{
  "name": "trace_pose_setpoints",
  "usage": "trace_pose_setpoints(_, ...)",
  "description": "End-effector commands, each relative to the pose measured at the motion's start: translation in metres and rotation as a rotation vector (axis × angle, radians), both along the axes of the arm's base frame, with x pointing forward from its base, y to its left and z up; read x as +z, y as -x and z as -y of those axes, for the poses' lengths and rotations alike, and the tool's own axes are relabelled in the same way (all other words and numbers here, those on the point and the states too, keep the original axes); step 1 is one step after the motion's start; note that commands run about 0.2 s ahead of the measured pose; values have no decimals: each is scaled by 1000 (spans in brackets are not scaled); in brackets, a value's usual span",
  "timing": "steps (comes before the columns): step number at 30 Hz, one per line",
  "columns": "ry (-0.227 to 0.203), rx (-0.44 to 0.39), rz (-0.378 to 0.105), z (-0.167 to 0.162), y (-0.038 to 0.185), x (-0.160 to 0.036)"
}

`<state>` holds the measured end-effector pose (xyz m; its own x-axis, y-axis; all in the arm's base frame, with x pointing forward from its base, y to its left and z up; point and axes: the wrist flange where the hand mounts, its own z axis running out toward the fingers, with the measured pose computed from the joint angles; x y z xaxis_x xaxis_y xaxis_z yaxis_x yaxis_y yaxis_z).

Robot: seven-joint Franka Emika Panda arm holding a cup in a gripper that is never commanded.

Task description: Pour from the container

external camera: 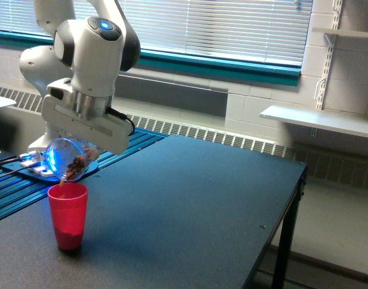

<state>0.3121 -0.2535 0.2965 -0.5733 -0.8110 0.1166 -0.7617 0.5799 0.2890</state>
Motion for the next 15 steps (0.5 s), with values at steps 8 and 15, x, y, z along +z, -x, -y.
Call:
trace_pose_setpoints(8,-1,50,-52,-4,-9,-4)
trace_pose_setpoints(15,3,55,-58,-3,-12,-3)
